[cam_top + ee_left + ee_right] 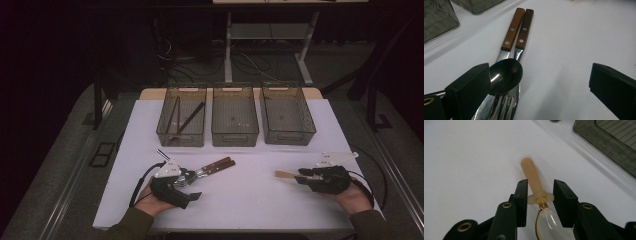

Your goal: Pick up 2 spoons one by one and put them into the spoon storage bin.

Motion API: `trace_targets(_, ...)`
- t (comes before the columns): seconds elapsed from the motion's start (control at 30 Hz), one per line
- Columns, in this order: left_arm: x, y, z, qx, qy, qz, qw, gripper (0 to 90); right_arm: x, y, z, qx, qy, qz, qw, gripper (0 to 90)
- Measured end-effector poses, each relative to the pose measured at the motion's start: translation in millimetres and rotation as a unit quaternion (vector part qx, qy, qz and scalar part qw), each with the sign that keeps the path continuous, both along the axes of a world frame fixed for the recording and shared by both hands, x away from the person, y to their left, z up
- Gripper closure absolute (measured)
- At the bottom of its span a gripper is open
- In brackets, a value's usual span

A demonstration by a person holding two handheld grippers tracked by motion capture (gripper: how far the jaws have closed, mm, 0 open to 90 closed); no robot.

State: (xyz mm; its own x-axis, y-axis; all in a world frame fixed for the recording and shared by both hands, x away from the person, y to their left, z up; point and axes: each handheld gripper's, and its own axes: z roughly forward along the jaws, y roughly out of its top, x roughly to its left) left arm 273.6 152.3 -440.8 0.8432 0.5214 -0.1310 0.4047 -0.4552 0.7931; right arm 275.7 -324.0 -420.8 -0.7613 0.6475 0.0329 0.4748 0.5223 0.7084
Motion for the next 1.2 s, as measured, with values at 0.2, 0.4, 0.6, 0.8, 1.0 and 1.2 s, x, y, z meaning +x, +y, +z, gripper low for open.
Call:
trace_targets(0.2,0.1,0.3,0.1,-0.001,0.000,0.000,1.0000,2.8,3.1,1.8,5.8,0.007,-0.007,0.002,0.9999,65.8)
trace_targets(0.4,0.1,0.2,0.1,-0.002,0.001,0.000,1.0000,2.8,6.9,4.1,13.4,0.020,-0.016,0.001,0.9997,65.9)
trace_targets(0.6,-0.2,0.3,0.5,-0.004,-0.001,-0.001,1.0000,2.7,11.1,8.4,21.9,0.035,-0.024,0.006,0.9991,65.9)
trace_targets(0.8,-1.1,0.8,1.5,-0.009,-0.004,-0.002,1.0000,1.7,20.3,14.4,28.9,0.050,-0.027,0.004,0.9984,65.9)
trace_targets(1.0,-1.2,1.8,2.8,-0.013,-0.009,0.001,0.9999,0.0,29.0,22.1,41.9,0.076,-0.025,0.005,0.9968,65.9)
trace_targets(1.2,-0.7,1.3,2.5,-0.014,-0.009,0.005,0.9998,0.0,42.1,35.1,57.6,0.090,-0.033,0.000,0.9954,65.8)
